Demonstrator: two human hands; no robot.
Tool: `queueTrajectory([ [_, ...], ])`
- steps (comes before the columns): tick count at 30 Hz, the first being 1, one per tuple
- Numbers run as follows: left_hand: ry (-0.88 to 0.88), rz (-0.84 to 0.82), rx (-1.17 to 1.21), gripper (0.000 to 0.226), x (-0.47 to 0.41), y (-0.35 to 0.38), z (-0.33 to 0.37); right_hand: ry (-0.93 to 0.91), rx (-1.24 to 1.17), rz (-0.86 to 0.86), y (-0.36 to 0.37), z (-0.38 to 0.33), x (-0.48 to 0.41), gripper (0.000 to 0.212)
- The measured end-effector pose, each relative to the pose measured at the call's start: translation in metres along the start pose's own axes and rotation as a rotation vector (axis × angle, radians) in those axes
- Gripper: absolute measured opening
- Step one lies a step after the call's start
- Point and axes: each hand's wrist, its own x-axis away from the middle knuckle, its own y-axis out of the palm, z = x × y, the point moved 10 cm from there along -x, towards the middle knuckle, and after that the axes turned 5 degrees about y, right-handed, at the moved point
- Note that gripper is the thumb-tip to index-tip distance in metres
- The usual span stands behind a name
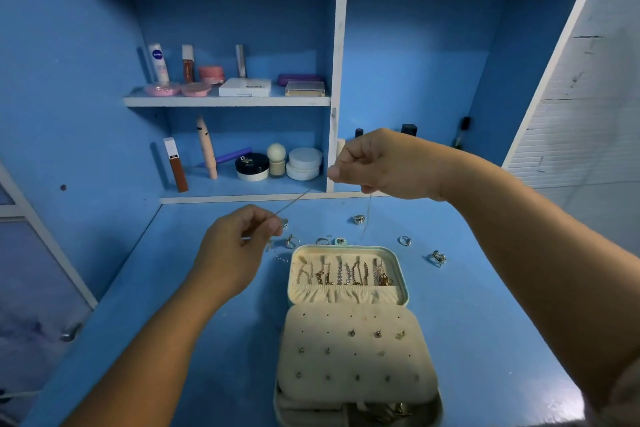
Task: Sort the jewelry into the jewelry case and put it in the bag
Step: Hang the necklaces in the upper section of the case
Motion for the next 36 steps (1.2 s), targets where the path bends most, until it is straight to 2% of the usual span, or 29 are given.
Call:
queueTrajectory([
  [2, -0.051, -0.066, -0.123, 0.016, 0.007, 0.003, -0.018, -0.009, -0.034, 0.009, -0.002, 0.000, 0.001, 0.033],
  [5, -0.127, -0.285, -0.327, 0.014, 0.019, 0.020, -0.037, -0.042, -0.096, 0.019, -0.004, -0.007, 0.000, 0.037],
  [7, -0.139, -0.298, -0.324, 0.007, 0.021, 0.023, -0.031, -0.072, -0.089, 0.004, 0.000, -0.016, 0.001, 0.033],
  [10, -0.072, -0.243, -0.167, 0.044, 0.016, 0.027, -0.001, -0.112, -0.090, -0.017, 0.010, -0.029, 0.000, 0.024],
  [11, -0.042, -0.251, -0.095, 0.047, 0.014, 0.031, 0.011, -0.126, -0.090, -0.010, 0.012, -0.034, -0.001, 0.024],
  [13, -0.019, -0.335, 0.087, 0.035, 0.015, 0.047, 0.032, -0.140, -0.095, 0.028, 0.011, -0.040, -0.002, 0.022],
  [14, -0.061, -0.377, 0.233, 0.028, 0.018, 0.054, 0.038, -0.141, -0.101, 0.058, 0.008, -0.041, -0.003, 0.022],
  [15, -0.118, -0.394, 0.391, 0.032, 0.021, 0.059, 0.043, -0.138, -0.110, 0.095, 0.004, -0.040, -0.003, 0.022],
  [17, -0.231, -0.375, 0.631, 0.052, 0.025, 0.061, 0.039, -0.124, -0.130, 0.174, -0.007, -0.034, -0.003, 0.025],
  [18, -0.252, -0.347, 0.664, 0.053, 0.026, 0.059, 0.035, -0.114, -0.144, 0.211, -0.013, -0.030, -0.003, 0.026],
  [22, -0.297, -0.195, 0.556, 0.028, 0.023, 0.043, 0.011, -0.037, -0.173, 0.353, -0.032, 0.005, -0.002, 0.026],
  [27, -0.388, 0.002, 0.595, 0.024, 0.016, 0.022, -0.010, 0.107, -0.051, 0.427, -0.032, 0.055, -0.003, 0.028],
  [29, -0.379, 0.045, 0.637, 0.022, 0.013, 0.017, -0.008, 0.183, 0.004, 0.390, -0.023, 0.078, -0.002, 0.034],
  [32, -0.333, 0.034, 0.639, 0.021, 0.008, 0.016, 0.002, 0.229, 0.092, 0.172, 0.012, 0.099, -0.005, 0.028],
  [34, -0.294, -0.031, 0.599, 0.022, 0.005, 0.022, 0.012, 0.195, 0.039, 0.035, 0.037, 0.094, -0.001, 0.017],
  [36, -0.225, -0.119, 0.489, 0.025, 0.001, 0.030, 0.025, 0.080, 0.014, -0.021, 0.054, 0.073, 0.002, 0.032],
])
